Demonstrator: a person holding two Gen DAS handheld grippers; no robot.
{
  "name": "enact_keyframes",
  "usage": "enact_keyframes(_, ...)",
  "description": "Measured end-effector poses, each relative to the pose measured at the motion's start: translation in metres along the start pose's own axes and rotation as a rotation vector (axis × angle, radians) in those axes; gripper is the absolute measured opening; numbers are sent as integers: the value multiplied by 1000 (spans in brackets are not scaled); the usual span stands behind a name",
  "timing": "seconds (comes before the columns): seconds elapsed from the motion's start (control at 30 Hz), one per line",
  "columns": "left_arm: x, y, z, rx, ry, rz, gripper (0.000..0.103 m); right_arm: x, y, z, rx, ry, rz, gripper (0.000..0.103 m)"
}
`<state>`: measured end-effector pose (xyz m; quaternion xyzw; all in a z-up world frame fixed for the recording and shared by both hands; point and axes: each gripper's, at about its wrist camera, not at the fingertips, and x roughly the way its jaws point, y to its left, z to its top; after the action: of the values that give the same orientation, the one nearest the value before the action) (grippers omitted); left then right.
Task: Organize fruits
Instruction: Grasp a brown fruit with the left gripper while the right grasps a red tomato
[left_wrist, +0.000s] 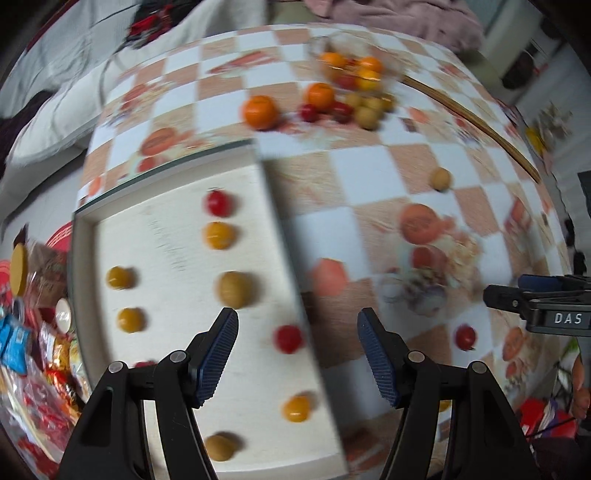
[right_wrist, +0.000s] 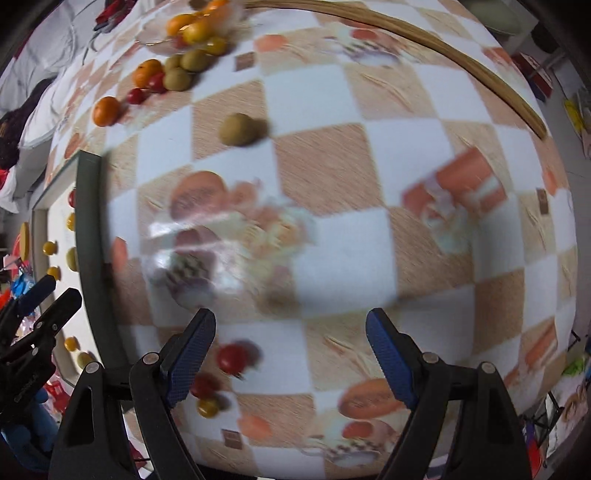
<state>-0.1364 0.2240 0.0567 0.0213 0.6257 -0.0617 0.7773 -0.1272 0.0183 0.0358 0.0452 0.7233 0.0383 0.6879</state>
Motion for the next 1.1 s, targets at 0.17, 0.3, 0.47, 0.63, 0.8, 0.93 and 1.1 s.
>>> enact_keyframes(0.17, 4, -24, 19, 14, -4, -32, 68, -2, -20, -4, 26, -5, -1, 86)
enact_keyframes(0.3, 14, -46, 41, 52, -10, -50, 68, -4, -37, -12, 17, -7, -5, 86)
enact_keyframes(0.47, 35, -77, 73, 102, -16, -59, 68, -3, -40, -31, -29, -5, 42, 86)
enact_keyframes(0.63, 55, -100, 91, 133, -13, -55, 68, 5, -21, -53, -86, 10, 112, 86)
enact_keyframes(0.8, 74, -116, 101, 165, 2, -43, 68, 15, -2, -62, -116, -10, 126, 85)
enact_keyframes(0.93, 80, -122, 104, 187, -10, -21, 68, 21, 11, -63, -120, -54, 103, 74)
enact_keyframes(1.1, 81, -129, 109, 197, -18, -14, 60, 23, 40, -61, -177, -97, 65, 46)
